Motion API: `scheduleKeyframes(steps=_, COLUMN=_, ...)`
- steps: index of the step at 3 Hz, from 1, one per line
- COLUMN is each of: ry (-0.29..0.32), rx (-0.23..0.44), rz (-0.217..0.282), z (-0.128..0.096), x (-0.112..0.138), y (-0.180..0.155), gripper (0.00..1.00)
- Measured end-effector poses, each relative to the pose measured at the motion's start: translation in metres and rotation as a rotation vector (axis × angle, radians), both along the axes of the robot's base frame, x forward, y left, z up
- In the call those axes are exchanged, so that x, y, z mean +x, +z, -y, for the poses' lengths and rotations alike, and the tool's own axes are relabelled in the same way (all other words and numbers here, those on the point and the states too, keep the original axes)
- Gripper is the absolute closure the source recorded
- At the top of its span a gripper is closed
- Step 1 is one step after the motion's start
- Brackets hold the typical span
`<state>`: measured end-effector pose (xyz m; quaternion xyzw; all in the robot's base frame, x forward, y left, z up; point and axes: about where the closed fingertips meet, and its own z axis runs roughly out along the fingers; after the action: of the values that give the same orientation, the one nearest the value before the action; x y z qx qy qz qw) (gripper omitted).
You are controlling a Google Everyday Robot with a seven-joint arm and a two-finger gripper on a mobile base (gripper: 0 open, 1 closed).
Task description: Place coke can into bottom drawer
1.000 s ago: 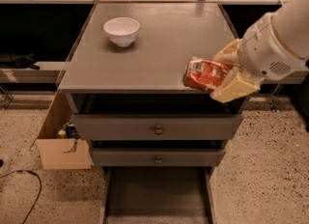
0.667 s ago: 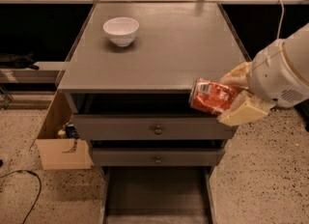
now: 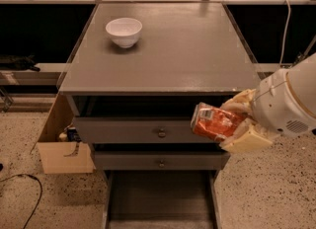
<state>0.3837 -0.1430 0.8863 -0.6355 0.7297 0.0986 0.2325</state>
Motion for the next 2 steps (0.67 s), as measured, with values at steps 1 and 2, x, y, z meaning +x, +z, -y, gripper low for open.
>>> scheduleKeyframes(steps=1, ry=0.002, rx=0.002, rz=-0.001, z=-0.002, x=0.001, y=0.0, gripper=1.0)
scheduleKeyframes(steps=2, ry=0.006, rx=0.0, rz=-0.053, z=-0.009, x=-0.002, y=-0.031, gripper=1.0)
